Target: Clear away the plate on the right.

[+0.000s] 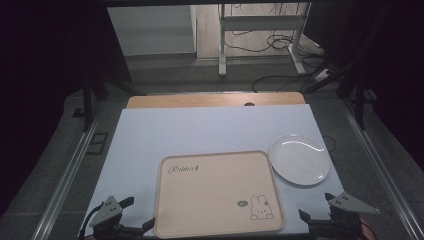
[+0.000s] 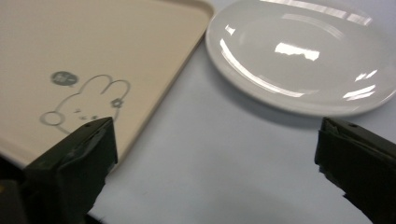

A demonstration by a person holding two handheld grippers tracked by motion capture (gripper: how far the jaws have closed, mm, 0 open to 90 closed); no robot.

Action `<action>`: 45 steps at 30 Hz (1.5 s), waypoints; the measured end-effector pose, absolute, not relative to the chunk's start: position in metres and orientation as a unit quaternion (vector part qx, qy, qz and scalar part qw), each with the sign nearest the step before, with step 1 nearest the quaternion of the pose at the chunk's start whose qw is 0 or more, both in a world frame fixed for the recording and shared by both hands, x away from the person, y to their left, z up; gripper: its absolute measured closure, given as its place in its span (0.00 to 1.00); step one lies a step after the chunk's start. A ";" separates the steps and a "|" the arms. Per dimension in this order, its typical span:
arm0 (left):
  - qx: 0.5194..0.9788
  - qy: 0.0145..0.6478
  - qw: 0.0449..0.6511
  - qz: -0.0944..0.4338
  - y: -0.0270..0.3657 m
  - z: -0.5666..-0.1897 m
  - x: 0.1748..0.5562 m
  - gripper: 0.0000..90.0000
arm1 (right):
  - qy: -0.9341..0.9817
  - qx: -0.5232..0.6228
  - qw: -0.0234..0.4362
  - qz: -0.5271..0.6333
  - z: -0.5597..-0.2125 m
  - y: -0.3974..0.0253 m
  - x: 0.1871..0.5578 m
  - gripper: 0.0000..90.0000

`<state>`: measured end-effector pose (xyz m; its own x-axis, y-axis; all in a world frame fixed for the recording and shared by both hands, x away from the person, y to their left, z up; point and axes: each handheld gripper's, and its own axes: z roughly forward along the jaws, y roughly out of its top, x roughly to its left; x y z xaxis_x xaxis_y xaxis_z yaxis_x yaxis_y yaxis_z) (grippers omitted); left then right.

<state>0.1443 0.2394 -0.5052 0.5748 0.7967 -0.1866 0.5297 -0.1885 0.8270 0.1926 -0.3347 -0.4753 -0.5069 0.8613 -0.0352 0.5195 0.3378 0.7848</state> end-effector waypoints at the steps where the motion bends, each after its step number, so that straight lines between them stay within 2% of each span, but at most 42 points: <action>1: 0.757 0.438 0.463 0.144 0.240 -0.505 0.144 0.00 | 0.785 0.432 0.241 0.372 -0.475 -0.333 0.192 0.00; 6: 0.754 0.440 0.466 0.143 0.241 -0.505 0.143 0.00 | 0.794 0.404 0.277 0.361 -0.474 -0.328 0.191 0.00; 20: 0.755 0.438 0.467 0.141 0.240 -0.505 0.143 0.00 | 0.804 0.409 0.255 0.348 -0.478 -0.333 0.197 0.00; 45: 0.755 0.436 0.470 0.138 0.240 -0.505 0.143 0.00 | 0.804 0.411 0.274 0.331 -0.481 -0.327 0.209 0.00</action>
